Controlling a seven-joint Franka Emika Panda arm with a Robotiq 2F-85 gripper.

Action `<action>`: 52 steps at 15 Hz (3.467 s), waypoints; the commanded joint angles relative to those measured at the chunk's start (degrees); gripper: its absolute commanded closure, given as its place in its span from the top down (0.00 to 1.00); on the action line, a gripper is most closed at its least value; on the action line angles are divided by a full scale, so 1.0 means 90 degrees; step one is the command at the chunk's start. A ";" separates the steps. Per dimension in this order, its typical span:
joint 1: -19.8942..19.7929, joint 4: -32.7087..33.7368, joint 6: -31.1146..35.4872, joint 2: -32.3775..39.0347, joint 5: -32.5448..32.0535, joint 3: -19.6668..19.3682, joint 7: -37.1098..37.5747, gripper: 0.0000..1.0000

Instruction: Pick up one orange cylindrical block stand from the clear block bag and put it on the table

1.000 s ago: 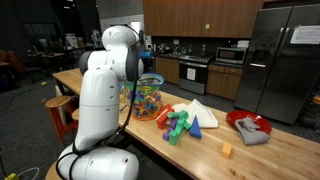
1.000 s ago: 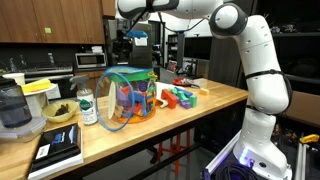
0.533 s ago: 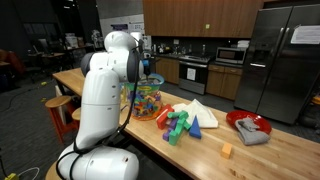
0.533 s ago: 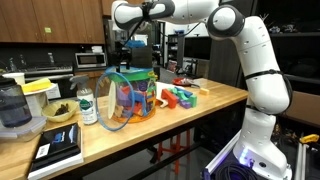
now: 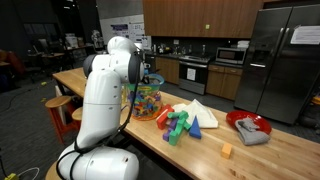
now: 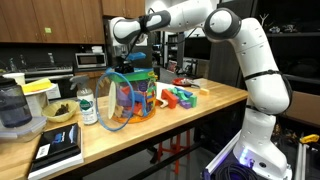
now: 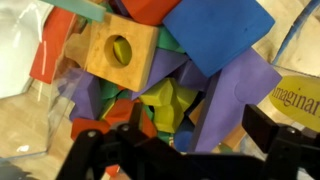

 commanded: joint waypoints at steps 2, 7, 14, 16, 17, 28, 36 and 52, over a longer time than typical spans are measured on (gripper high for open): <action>0.0014 -0.0277 0.0081 0.0118 0.0305 0.0018 0.0131 1.00; 0.0067 -0.0331 0.0286 0.0370 0.0515 0.0034 0.0189 1.00; 0.0076 -0.0282 0.0489 0.0380 0.0556 0.0010 0.0188 1.00; 0.0087 -0.0247 0.0439 0.0370 0.0484 -0.0035 0.0239 1.00; 0.0091 -0.0265 0.0367 0.0335 0.0418 -0.0070 0.0253 1.00; 0.0028 -0.0395 0.0242 0.0057 0.0048 -0.0361 0.0613 1.00; 0.0077 -0.0691 0.0128 0.0103 0.0189 -0.0231 0.0635 1.00; 0.0157 -0.0460 -0.0021 -0.0068 -0.0232 -0.0379 0.1077 1.00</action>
